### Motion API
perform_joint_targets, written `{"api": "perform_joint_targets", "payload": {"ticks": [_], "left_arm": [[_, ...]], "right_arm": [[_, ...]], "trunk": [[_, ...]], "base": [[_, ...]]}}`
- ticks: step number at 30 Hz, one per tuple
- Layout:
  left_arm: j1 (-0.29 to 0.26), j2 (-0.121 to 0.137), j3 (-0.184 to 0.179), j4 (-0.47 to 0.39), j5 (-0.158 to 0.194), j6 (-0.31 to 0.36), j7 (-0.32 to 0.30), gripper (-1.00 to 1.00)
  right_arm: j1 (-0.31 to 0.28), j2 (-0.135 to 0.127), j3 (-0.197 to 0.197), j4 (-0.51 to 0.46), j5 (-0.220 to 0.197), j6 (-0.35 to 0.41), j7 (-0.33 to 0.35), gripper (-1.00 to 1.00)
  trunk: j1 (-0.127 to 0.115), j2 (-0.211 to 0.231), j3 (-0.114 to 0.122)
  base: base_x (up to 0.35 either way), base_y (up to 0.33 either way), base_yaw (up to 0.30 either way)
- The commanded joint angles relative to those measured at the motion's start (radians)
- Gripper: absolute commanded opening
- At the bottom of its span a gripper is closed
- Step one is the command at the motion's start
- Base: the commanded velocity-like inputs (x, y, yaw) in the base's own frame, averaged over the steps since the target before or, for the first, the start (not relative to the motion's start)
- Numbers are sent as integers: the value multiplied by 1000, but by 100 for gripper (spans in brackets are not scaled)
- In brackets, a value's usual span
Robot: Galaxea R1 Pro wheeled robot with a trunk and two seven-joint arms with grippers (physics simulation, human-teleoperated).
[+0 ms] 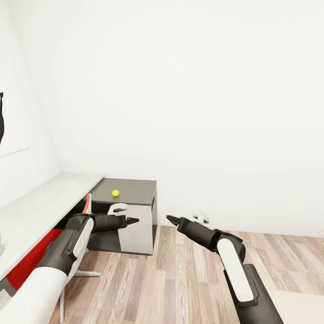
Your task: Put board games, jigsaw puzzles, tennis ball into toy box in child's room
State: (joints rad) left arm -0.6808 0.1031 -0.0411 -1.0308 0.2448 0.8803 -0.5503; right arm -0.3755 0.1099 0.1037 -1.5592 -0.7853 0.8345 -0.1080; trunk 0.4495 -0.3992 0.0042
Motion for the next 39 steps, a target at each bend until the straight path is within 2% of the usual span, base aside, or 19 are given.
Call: {"api": "perform_joint_targets", "payload": {"ticks": [1, 4, 8, 23, 30, 34, 36, 38, 39], "left_arm": [[0, 0, -2, 0, 4, 5, 2, 100], [0, -1, -3, -1, 3, 5, 7, 100], [0, -1, -2, -1, 3, 5, 22, 100], [0, 3, 0, 0, 4, 4, 29, 100], [0, 3, 5, 0, 3, 5, 30, 100], [-3, 4, 9, -1, 3, 6, 43, 100], [-4, 4, 9, -2, 2, 10, 67, 100], [-5, 2, 9, -3, 2, 13, 115, 100], [-7, 0, 9, -2, 1, 15, 163, 100]], "right_arm": [[-1, -2, 0, -1, -11, -9, -24, 100], [-1, -5, 1, 2, -13, -46, -43, 100], [-1, -6, 2, 14, -14, -59, -49, 100], [-2, 0, 2, 18, -15, -61, -64, 100], [-1, 1, 1, 18, -14, -62, -71, 100], [-2, 3, 2, 18, -14, -61, -108, 100], [-2, 3, 11, 19, -14, -61, -148, 100], [-2, 4, 30, 22, -13, -62, -197, 100], [-2, 4, 45, 25, -13, -63, -231, 100]], "trunk": [[0, -1, 0], [0, -1, 0], [0, -1, 0], [0, -1, 0], [0, -1, -1], [0, -1, -2], [0, -1, -4], [0, -1, -5], [0, -1, -6]], "base": [[28, 0, -12], [14, 0, -6], [3, 31, -1], [21, 50, 0], [228, 0, 0], [136, 0, 0], [47, 0, 0], [24, 0, 0], [14, 0, 0]]}}
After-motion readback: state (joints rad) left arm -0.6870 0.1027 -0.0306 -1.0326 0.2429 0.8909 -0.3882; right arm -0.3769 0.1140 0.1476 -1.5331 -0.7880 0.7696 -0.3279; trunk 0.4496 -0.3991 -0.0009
